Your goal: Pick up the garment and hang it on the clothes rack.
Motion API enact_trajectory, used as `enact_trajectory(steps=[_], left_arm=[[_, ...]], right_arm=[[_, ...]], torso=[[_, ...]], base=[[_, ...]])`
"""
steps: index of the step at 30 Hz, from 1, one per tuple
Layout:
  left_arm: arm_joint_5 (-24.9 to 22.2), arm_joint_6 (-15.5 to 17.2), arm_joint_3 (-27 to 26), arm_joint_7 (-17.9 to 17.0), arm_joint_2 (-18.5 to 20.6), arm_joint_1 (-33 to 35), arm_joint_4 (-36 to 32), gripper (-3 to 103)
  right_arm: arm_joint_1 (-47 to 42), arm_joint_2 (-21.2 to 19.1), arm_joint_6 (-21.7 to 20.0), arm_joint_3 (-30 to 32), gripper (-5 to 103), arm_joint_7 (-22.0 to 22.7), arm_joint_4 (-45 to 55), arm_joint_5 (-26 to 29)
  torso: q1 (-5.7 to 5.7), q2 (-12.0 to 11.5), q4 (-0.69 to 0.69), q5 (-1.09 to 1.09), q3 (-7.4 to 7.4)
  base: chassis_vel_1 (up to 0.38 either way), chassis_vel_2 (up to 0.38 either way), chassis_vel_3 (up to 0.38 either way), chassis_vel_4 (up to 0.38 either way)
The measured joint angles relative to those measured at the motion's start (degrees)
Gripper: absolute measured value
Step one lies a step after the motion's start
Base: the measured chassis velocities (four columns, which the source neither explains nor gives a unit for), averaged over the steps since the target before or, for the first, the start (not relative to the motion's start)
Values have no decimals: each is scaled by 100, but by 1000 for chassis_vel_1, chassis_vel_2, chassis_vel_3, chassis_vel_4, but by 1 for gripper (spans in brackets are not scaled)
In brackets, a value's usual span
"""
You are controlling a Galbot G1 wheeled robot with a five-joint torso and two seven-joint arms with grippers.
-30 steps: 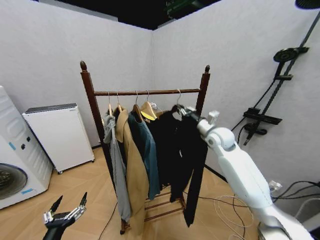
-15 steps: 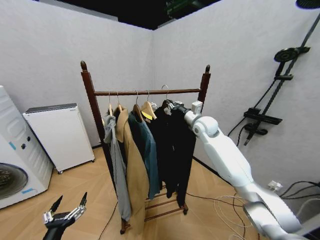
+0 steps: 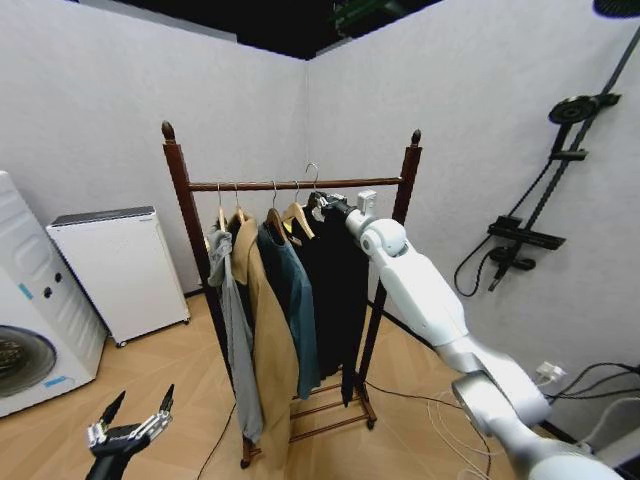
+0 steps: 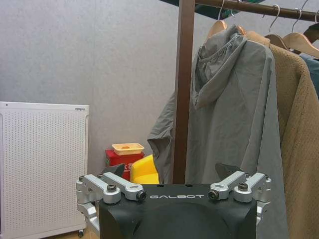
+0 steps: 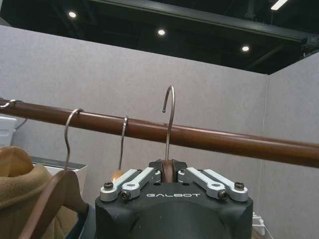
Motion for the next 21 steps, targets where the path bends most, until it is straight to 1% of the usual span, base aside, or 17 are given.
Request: enact_trajectory(steps=[9, 21], left_arm=[[0, 0, 0, 0, 0, 0, 0, 100], [0, 0, 0, 0, 0, 0, 0, 100]], right_arm=[[36, 26, 57, 112, 9, 54, -438, -34], [91, -73, 73, 156, 9, 11, -578, 9]], torso=[[0, 0, 0, 1, 0], [0, 0, 0, 1, -1]], base=[[0, 0, 0, 0], [0, 0, 0, 0]])
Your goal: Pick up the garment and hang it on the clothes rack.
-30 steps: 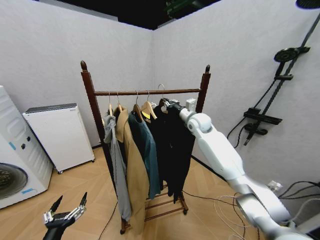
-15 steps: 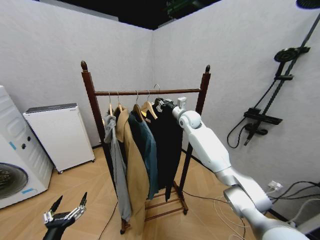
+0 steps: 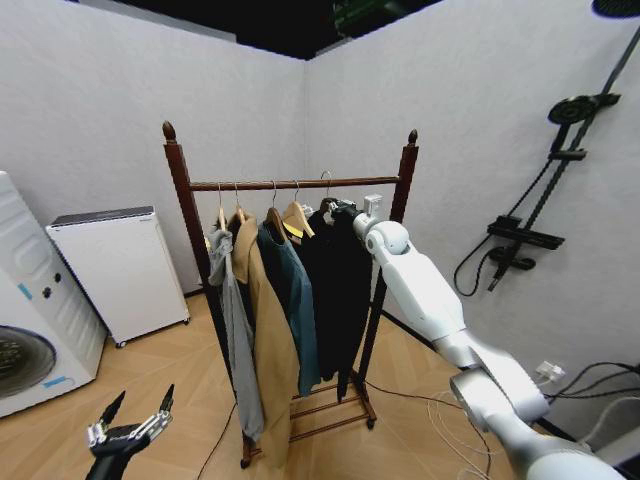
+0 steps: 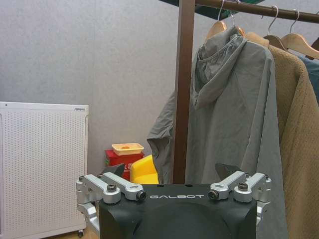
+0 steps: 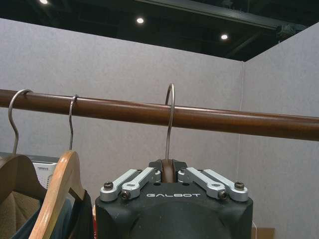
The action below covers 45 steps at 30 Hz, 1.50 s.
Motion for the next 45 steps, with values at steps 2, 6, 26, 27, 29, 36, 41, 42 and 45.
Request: enact_trajectory(steps=[2, 6, 26, 27, 29, 36, 41, 42, 45], left_arm=[[0, 0, 0, 0, 0, 0, 0, 100], [0, 0, 0, 0, 0, 0, 0, 100], [0, 0, 0, 0, 0, 0, 0, 100], [0, 0, 0, 0, 0, 0, 0, 100], [0, 0, 0, 0, 0, 0, 0, 100], [0, 0, 0, 0, 0, 0, 0, 100], [0, 0, 0, 0, 0, 0, 0, 100], [0, 0, 0, 0, 0, 0, 0, 100], [0, 0, 0, 0, 0, 0, 0, 100]], right_arm=[[-13, -2, 1, 0, 9, -3, 15, 0], [-84, -4, -36, -3, 7, -6, 129, -7], [-308, -170, -115, 38, 27, 115, 637, 138], [-308, -170, -115, 38, 27, 115, 637, 138], [-421, -298, -74, 66, 38, 250, 886, 618], [-1123, -928, -309, 576, 55, 670, 2029, 1375], [-3894, -1291, -343, 1899, 89, 887, 3660, 33], [-3894, -1291, -343, 1899, 89, 887, 3660, 33], [-4952, -899, -144, 2258, 99, 1054, 3746, -506]], torso=[[0, 0, 0, 0, 0], [0, 0, 0, 0, 0], [0, 1, 1, 0, -1], [0, 1, 1, 0, -1], [-1, 0, 0, 0, -1], [0, 0, 0, 2, 0], [-1, 1, -1, -1, -1], [-1, 1, -1, -1, -1], [-1, 0, 0, 3, 0]], base=[[0, 0, 0, 0], [0, 0, 0, 0], [0, 0, 0, 0], [0, 0, 0, 0], [0, 0, 0, 0], [0, 0, 0, 0], [0, 0, 0, 0], [0, 0, 0, 0], [0, 0, 0, 0]])
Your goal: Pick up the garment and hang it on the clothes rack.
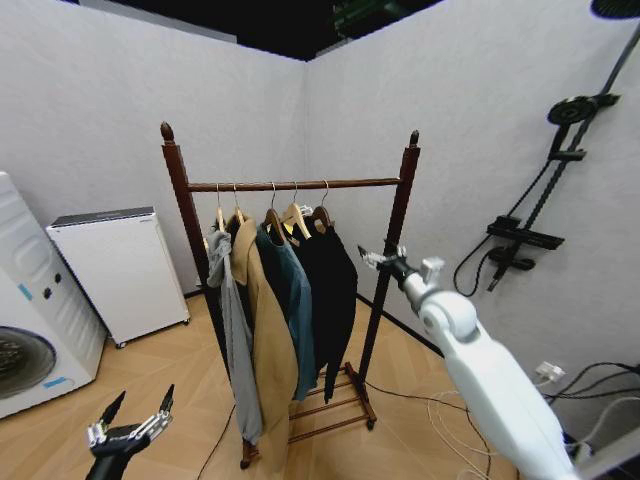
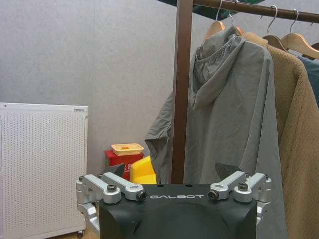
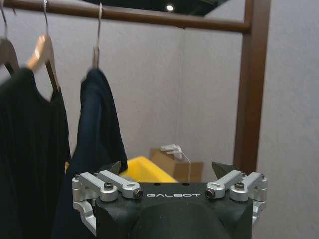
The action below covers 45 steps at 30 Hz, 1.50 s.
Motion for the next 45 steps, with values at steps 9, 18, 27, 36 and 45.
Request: enact_trajectory(steps=[9, 18, 27, 36, 45], left_arm=[[0, 0, 0, -1, 0, 0, 0, 100], [0, 0, 0, 0, 0, 0, 0, 100], [0, 0, 0, -1, 0, 1, 0, 100], [0, 0, 0, -1, 0, -1, 0, 100], [0, 0, 0, -1, 0, 0, 0, 100]], right_arm=[[-811, 313, 481, 484, 100, 83, 81, -705], [-873, 217, 1104, 667, 100, -119, -55, -1108], [-1055, 220, 1366, 723, 100, -282, 59, -1446], [-1158, 274, 1403, 759, 100, -329, 196, -1507], [-1242, 153, 1471, 928, 100, -335, 232, -1439]], torso=[[4, -1, -1, -3, 0], [1, 0, 0, -4, 0], [-7, 4, 0, -5, -2], [8, -3, 2, -2, 2], [-1, 0, -2, -3, -1]], base=[[31, -24, -33, 18], [169, -200, -189, 145], [96, -191, -217, 97], [-129, -62, -42, -124], [-108, -124, -144, -134]])
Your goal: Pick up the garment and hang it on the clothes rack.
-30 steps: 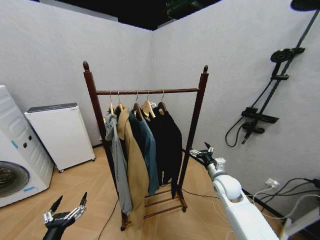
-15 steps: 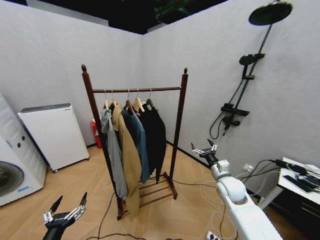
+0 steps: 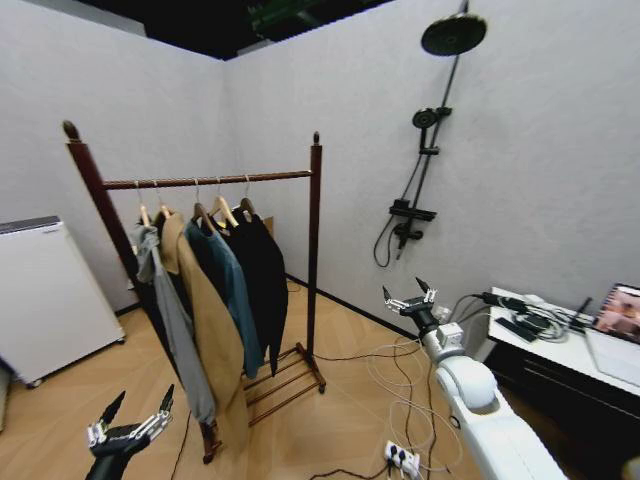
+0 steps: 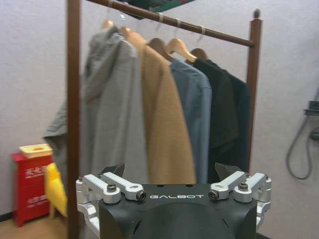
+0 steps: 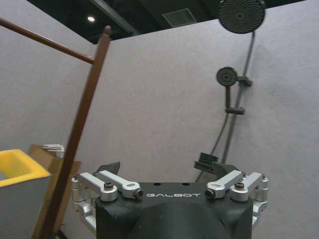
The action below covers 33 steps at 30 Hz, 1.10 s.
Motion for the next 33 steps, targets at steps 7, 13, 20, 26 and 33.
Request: enact_trajectory(steps=[7, 13, 20, 26, 33], left_arm=[[0, 0, 0, 0, 0, 0, 0, 100], [0, 0, 0, 0, 0, 0, 0, 100], [0, 0, 0, 0, 0, 0, 0, 100], [0, 0, 0, 1, 0, 0, 0, 100], [0, 0, 0, 0, 0, 0, 0, 100]], right_arm=[[-42, -9, 37, 50, 100, 4, 9, 80], [-54, 35, 40, 50, 100, 12, 12, 76], [-45, 79, 81, 47, 100, 5, 66, 67], [-8, 109, 103, 23, 100, 2, 67, 62], [-54, 127, 195, 4, 100, -46, 97, 42]], torso=[[2, -1, 2, 0, 0], [5, -1, 2, 0, 1], [3, -1, 2, 2, 1], [0, 0, 2, -3, 0], [-1, 1, 0, 2, 0]], base=[[-121, -143, -121, -106], [-71, -138, -154, -100], [-3, -278, -266, -3], [74, -354, -334, 106], [107, -356, -354, 94]])
